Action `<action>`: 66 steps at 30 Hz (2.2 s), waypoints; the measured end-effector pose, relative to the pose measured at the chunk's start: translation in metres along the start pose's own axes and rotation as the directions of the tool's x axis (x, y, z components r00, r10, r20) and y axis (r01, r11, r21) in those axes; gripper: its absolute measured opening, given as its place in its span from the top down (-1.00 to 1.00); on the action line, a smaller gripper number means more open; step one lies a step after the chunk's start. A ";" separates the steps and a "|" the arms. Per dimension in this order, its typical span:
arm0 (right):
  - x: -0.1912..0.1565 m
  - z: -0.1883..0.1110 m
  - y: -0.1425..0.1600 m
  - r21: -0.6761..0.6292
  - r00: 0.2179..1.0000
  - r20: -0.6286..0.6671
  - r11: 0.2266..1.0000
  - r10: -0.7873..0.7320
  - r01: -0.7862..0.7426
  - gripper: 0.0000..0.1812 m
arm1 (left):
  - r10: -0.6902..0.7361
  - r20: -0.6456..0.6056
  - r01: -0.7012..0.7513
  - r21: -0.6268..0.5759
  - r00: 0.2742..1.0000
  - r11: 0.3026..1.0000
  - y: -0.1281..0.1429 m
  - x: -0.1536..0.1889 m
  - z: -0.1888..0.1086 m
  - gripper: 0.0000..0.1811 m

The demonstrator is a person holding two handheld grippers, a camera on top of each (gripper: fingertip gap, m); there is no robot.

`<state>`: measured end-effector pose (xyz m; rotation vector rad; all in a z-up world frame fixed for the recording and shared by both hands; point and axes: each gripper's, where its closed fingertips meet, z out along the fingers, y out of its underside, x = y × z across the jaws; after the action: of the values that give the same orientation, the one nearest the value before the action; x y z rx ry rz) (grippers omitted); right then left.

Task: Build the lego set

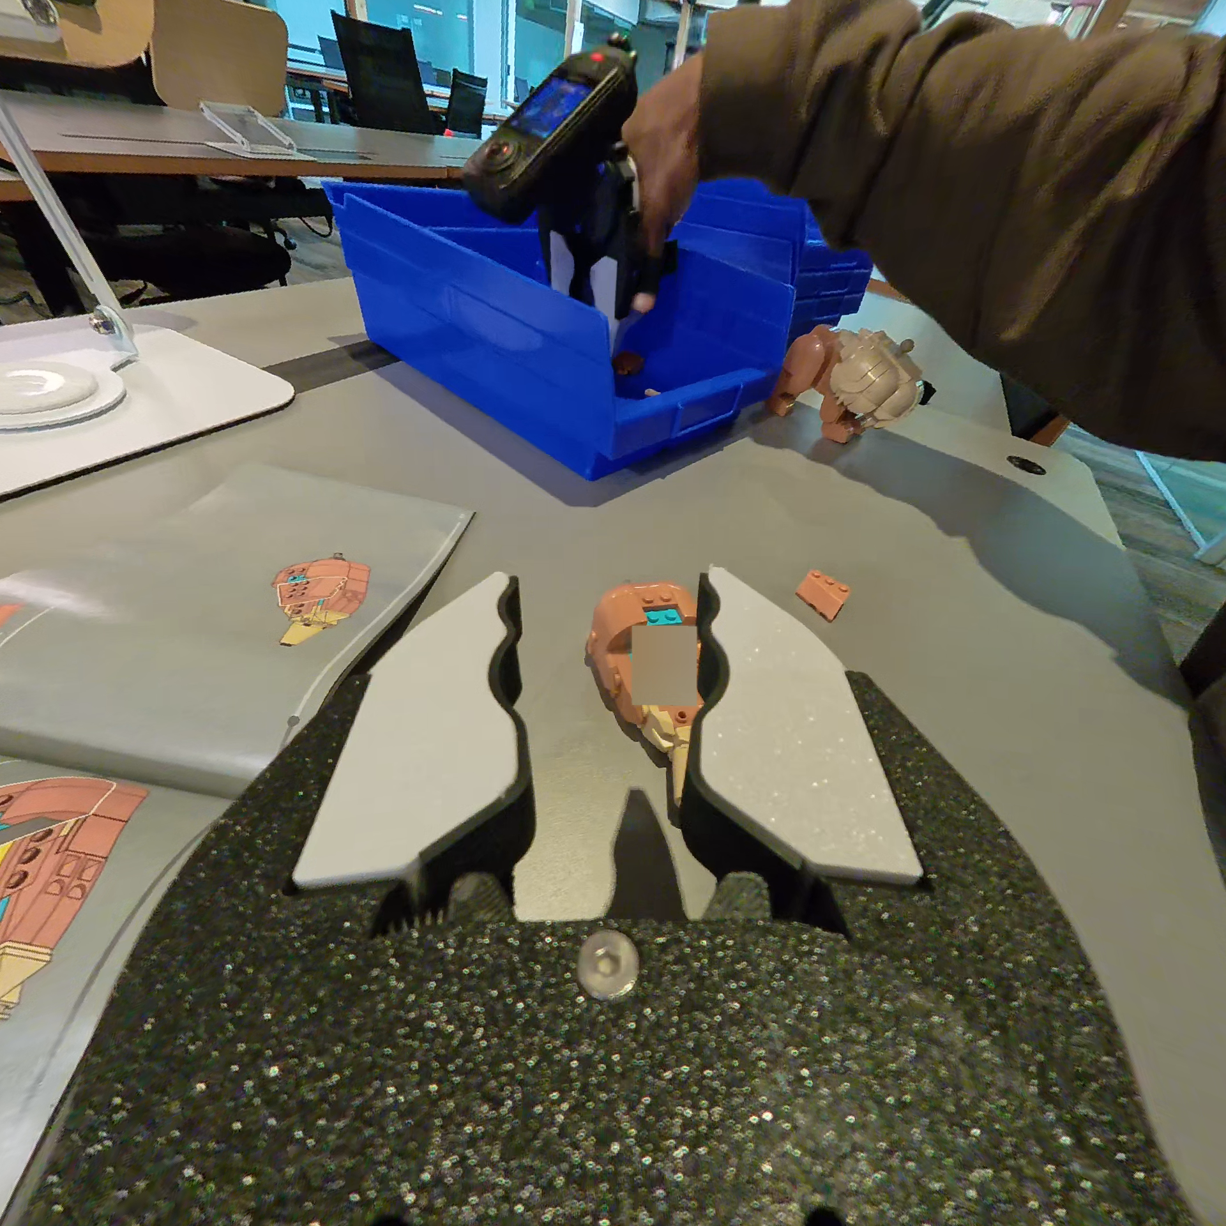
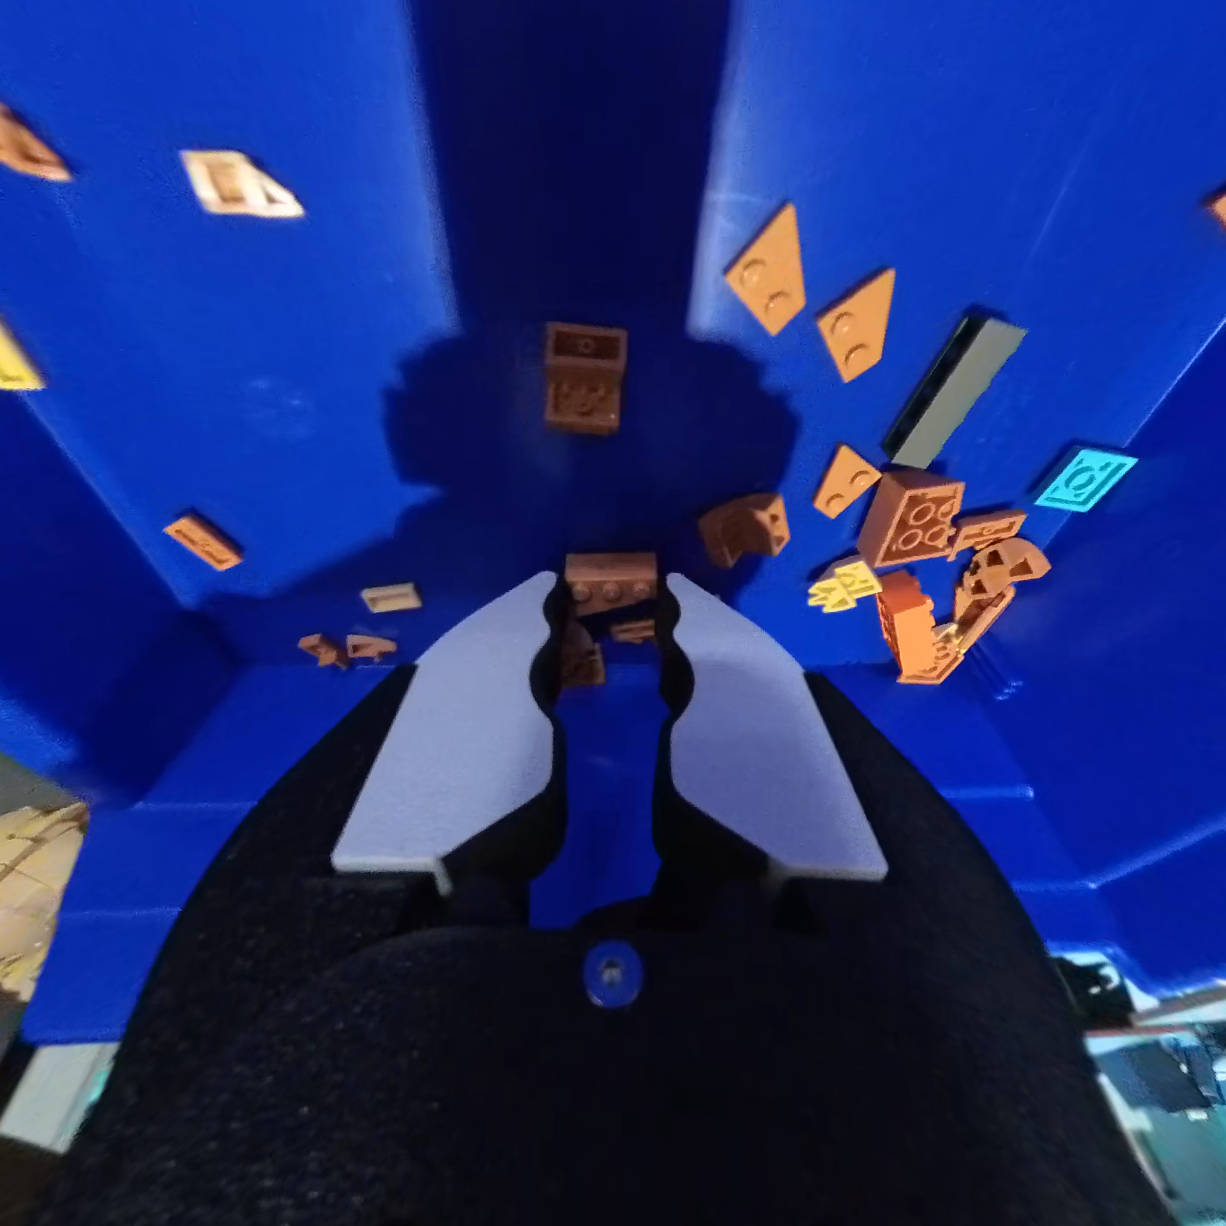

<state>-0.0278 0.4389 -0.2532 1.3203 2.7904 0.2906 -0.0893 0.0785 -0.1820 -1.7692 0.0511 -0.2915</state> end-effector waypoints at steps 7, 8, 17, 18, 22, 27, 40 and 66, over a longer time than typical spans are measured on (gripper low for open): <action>-0.083 -0.082 -0.058 0.523 0.993 0.019 0.848 -0.117 0.090 0.72 | 0.004 0.000 -0.004 0.012 1.000 1.000 -0.004 0.002 -0.001 0.44; -0.098 -0.092 -0.064 0.583 0.992 0.060 0.811 -0.107 0.052 0.72 | 0.004 -0.001 -0.004 0.012 1.000 1.000 -0.004 0.003 -0.001 0.44; -0.221 -0.127 -0.090 0.699 0.890 0.433 0.677 -0.142 -0.232 0.72 | 0.053 -0.001 -0.053 0.004 0.999 0.999 -0.006 0.011 0.000 0.44; -0.231 -0.126 -0.091 0.696 0.876 0.459 0.673 -0.150 -0.249 0.72 | 0.056 0.000 -0.056 0.007 0.998 0.998 -0.008 0.012 -0.001 0.44; -0.252 -0.097 -0.090 0.641 0.875 0.470 0.726 -0.116 -0.248 0.72 | 0.077 -0.007 -0.076 0.004 0.997 0.997 -0.010 0.019 -0.001 0.44; -0.244 -0.047 -0.087 0.491 0.951 0.309 0.850 0.032 -0.188 0.72 | 0.117 0.000 -0.117 -0.069 0.993 0.991 0.001 0.020 0.002 0.43; -0.237 -0.018 -0.088 0.369 0.985 0.166 0.924 0.042 -0.101 0.48 | 0.119 0.010 -0.116 -0.169 0.993 0.979 0.018 0.012 0.002 0.43; -0.258 -0.035 -0.085 0.785 0.980 0.123 0.589 0.159 -0.194 0.59 | 0.115 0.053 -0.111 -0.074 0.992 0.991 0.012 -0.003 0.000 0.44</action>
<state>0.0670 0.1824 -0.2460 1.6831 2.8125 -1.1284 -0.0910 0.0765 -0.1939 -1.8364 0.1221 -0.1587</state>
